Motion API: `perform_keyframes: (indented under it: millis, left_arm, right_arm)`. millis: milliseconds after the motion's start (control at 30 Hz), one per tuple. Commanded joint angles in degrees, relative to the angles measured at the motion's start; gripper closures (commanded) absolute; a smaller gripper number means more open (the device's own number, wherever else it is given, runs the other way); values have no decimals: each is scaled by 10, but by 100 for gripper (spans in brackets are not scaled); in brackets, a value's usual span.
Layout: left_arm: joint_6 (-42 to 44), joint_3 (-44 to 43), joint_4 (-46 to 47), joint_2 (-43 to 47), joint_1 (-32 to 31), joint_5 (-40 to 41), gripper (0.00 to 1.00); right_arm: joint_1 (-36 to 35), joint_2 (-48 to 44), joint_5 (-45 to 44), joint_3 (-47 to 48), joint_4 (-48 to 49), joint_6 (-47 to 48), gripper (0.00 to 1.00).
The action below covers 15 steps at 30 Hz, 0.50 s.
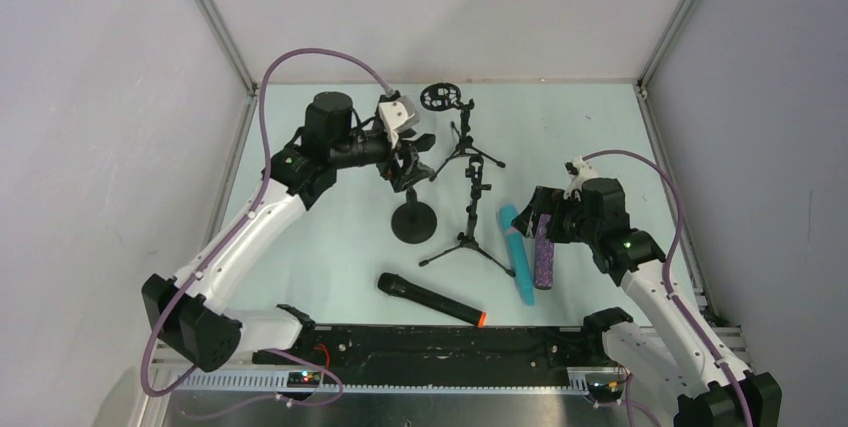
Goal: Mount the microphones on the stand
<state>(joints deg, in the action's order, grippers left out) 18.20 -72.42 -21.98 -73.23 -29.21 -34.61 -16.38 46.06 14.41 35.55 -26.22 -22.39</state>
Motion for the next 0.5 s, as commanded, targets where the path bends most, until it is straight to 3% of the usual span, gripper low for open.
perform_keyframes:
  millis: [0, 300, 467]
  left_arm:
    - [6, 14, 42, 39, -5, 18, 1]
    - [6, 73, 112, 145, -6, 120, 0]
    - [12, 201, 282, 272, -7, 226, 0]
  right_arm:
    - [1, -5, -6, 1, 8, 1, 0]
    - [1, -4, -7, 1, 7, -1, 0]
    - [0, -8, -22, 1, 0, 1, 0]
